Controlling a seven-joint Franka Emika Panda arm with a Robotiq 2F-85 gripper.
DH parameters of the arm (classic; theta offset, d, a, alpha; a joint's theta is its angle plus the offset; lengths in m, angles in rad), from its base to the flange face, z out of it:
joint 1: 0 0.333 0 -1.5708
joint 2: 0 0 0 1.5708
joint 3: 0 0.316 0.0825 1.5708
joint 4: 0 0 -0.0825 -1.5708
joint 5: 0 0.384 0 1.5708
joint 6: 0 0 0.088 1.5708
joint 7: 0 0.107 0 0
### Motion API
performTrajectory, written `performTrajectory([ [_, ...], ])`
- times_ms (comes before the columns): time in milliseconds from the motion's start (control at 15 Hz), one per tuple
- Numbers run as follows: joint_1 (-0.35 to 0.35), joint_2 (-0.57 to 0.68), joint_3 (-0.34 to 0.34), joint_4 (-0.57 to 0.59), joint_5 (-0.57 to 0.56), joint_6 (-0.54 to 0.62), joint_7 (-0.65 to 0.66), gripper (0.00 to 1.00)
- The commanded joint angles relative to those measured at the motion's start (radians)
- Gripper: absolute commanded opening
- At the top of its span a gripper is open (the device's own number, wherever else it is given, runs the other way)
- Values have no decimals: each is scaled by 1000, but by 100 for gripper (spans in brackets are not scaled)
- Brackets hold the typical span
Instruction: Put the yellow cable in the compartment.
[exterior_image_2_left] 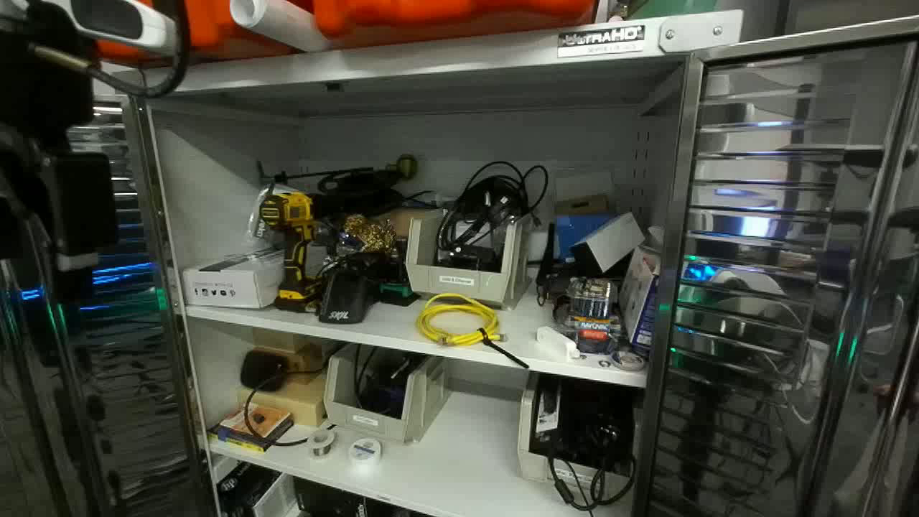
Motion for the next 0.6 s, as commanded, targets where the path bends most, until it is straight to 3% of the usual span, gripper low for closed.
performTrajectory([
  [0,-27,1,17,6,13,-5,-16,100],
  [533,-32,7,11,13,8,26,-28,100],
])
